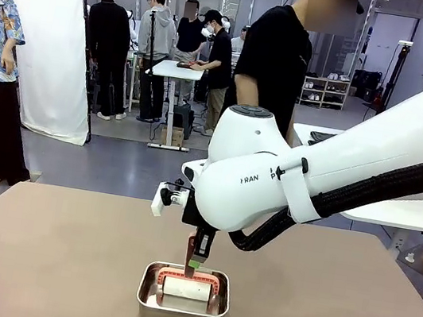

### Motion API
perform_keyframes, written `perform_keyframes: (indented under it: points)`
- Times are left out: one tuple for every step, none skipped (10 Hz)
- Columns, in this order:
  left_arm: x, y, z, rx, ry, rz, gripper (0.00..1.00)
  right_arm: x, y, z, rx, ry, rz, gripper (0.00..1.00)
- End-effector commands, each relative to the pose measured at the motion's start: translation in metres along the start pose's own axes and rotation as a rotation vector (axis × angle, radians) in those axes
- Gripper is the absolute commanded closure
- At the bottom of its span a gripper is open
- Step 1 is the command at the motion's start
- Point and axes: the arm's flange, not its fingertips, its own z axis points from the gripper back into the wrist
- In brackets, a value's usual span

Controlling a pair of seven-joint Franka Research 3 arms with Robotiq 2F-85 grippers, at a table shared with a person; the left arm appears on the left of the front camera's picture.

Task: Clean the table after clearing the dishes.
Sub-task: Place the Lint Roller back on top of the Airtight Container.

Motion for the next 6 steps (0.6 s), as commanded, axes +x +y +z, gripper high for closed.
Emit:
perform_keyframes:
  points:
    - [-0.0029,-0.0034,0.0011,-0.001,-0.009,-0.006,0.0,-0.0059,-0.0051,-0.0175,0.01,-0.018,0.021,0.77]
    - [-0.0029,-0.0034,0.0011,-0.001,-0.009,-0.006,0.0,-0.0052,-0.0049,-0.016,0.011,-0.019,0.023,0.77]
    - [-0.0029,-0.0034,0.0011,-0.001,-0.009,-0.006,0.0,-0.0041,-0.0046,-0.0137,0.008,-0.019,0.031,0.77]
    - [-0.0029,-0.0034,0.0011,-0.001,-0.009,-0.006,0.0,-0.0032,-0.0046,-0.0118,0.007,-0.021,0.035,0.71]
    - [-0.0029,-0.0034,0.0011,-0.001,-0.009,-0.006,0.0,-0.0033,-0.0049,-0.0103,0.001,-0.016,0.041,0.51]
    - [-0.0029,-0.0034,0.0011,-0.001,-0.009,-0.006,0.0,-0.0034,-0.0055,-0.0077,-0.003,-0.013,0.045,0.38]
